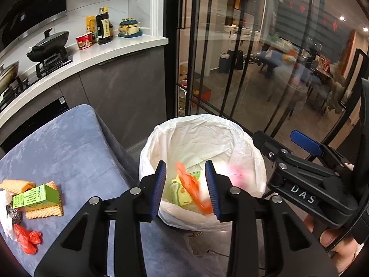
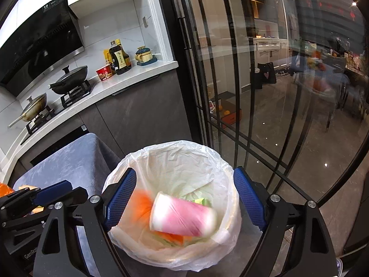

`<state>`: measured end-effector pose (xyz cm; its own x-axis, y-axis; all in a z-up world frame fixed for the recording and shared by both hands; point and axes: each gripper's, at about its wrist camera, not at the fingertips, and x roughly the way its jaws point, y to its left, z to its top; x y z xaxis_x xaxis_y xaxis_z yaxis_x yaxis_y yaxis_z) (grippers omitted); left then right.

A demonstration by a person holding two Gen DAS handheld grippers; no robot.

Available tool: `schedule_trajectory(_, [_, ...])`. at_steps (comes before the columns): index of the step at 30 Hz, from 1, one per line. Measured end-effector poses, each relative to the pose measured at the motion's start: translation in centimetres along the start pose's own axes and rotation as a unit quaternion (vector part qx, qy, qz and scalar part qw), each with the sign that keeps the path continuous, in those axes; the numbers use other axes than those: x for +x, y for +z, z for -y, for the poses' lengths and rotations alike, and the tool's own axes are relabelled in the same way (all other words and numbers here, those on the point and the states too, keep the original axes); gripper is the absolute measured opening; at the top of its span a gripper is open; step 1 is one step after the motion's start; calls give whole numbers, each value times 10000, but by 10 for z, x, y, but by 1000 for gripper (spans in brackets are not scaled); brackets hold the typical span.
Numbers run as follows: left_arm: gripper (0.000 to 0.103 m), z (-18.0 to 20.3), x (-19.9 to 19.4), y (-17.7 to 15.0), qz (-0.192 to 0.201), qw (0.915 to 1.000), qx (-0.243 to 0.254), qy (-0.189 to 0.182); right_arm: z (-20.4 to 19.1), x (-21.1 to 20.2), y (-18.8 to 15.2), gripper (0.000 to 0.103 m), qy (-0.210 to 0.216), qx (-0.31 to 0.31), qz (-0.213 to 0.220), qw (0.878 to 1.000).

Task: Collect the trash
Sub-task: 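Carry the orange bag and pink cup over the bin and release both, then move both open grippers back toward the remaining trash on the table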

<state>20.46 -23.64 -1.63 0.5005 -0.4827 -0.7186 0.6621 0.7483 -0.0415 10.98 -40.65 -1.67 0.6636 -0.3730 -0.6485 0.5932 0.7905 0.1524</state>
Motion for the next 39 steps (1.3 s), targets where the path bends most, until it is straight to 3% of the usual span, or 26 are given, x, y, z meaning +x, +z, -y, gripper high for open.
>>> schedule_trajectory(4, [47,-8,-6,0,80,9999,-97,64,-5,-2,0,82,24,-53,59,10000])
schedule_trajectory(9, [49,-15,-13,-1,130,9997,-163,144,-13,-10,-1,83,88,-126,101,9998])
schedule_trajectory(11, [60,-19,-17,-1,187,9994,-209,198,-16,-12,-1,83,111,-158,130,9997])
schedule_trajectory(25, [61,-59,-56,-10,425,9963,-568,492,-59,-45,-2,84,364,-423,423,9975])
schedule_trajectory(39, [68,-133,-115,-49,589,9849,-1151,1152,-142,-79,-22,85,936,-947,580,9894])
